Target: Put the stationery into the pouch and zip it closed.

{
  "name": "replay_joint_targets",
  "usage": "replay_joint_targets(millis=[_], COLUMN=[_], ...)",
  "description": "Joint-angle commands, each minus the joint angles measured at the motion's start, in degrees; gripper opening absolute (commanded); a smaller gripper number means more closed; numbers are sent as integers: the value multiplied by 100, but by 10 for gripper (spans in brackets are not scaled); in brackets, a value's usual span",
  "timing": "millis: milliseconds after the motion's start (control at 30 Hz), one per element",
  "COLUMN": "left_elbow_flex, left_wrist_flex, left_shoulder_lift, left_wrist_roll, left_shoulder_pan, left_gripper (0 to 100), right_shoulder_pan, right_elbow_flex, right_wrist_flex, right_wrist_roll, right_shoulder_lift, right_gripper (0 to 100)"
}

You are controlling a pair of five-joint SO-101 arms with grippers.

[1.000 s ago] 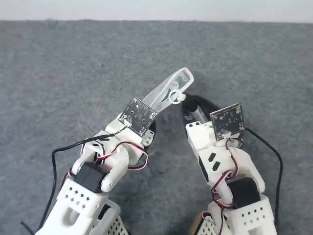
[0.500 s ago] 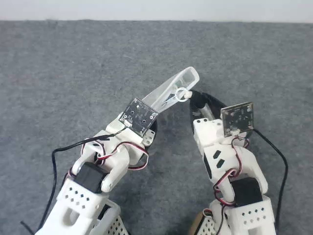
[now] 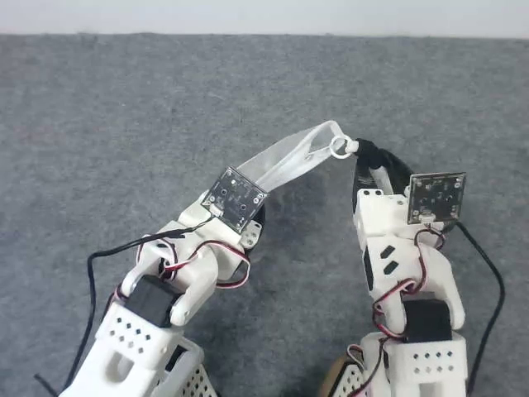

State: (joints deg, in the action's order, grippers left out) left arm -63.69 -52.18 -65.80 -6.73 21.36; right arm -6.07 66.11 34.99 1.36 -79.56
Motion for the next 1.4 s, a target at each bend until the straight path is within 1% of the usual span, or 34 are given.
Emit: replay_joint_targets(millis=[0,167,300,400,567,667,833,1000,1267,1367], left_elbow_flex=[-75,-66,-57,-57,-48,-48,-48,-48,-48,-48], left_wrist_flex=[-9,-18,-18,-18,0,0,0,0,9,9], left_shoulder_lift=[0,-9,-9,-9,-9,-9,-9,-9,-9,-9], left_wrist_roll=[0,0,0,0,9,9,9,9,18,44], left_shoulder_pan=[-132,-132,-132,-141,-308,-316,-316,-316,-316,-316], left_gripper=[9,9,9,9,9,9,9,9,9,9], right_shoulder_pan=[286,295,523,769,1218,1543,1886,1982,1938,1930], right_elbow_flex=[-484,-501,-501,-501,-466,-343,-273,-255,-237,-290], right_wrist_flex=[-163,-189,-286,-312,-567,-796,-910,-884,-840,-646], right_wrist_roll=[123,123,141,484,615,1002,1363,1574,1591,1582], right_shoulder_lift=[-180,-154,-127,-145,-127,-119,-119,-119,-171,-189], right_gripper=[6,6,6,6,6,6,6,6,6,13])
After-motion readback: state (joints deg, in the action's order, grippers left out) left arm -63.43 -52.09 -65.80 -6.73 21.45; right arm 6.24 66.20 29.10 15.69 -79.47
